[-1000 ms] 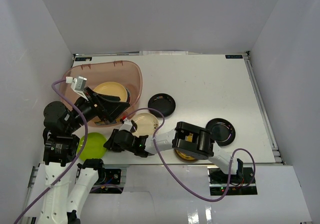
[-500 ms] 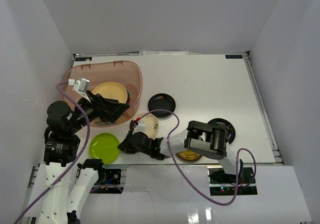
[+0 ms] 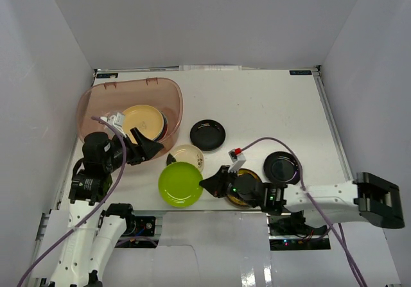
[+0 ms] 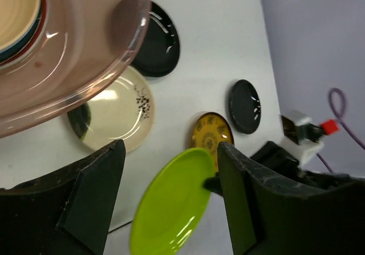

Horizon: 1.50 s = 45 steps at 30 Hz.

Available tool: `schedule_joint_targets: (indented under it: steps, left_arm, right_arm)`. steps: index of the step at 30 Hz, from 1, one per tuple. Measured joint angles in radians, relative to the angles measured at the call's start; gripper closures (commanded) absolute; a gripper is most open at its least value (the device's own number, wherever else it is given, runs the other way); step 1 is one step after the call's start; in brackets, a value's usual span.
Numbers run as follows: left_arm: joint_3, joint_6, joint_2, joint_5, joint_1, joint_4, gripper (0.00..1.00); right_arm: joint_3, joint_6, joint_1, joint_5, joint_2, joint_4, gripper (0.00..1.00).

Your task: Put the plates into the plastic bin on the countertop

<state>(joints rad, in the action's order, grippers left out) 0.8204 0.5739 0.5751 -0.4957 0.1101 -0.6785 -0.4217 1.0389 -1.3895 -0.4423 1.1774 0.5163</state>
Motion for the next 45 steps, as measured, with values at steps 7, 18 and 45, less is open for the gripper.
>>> schedule_joint_targets:
  steps: [7, 18, 45]
  left_arm:
    - [-0.198, 0.113, -0.056, 0.124, 0.0, -0.003, 0.38]
    - [-0.535, 0.408, -0.172, 0.285, 0.065, 0.151, 0.45]
    - [-0.723, 0.541, -0.167, 0.536, 0.292, 0.581, 0.39]
  right_arm:
    - [0.135, -0.055, 0.012, -0.113, -0.505, -0.356, 0.92]
    - [-0.043, -0.263, 0.115, -0.195, -0.649, -0.706, 0.92]
    - [-1.695, -0.536, 0.472, 0.417, 1.146, -0.719, 0.92]
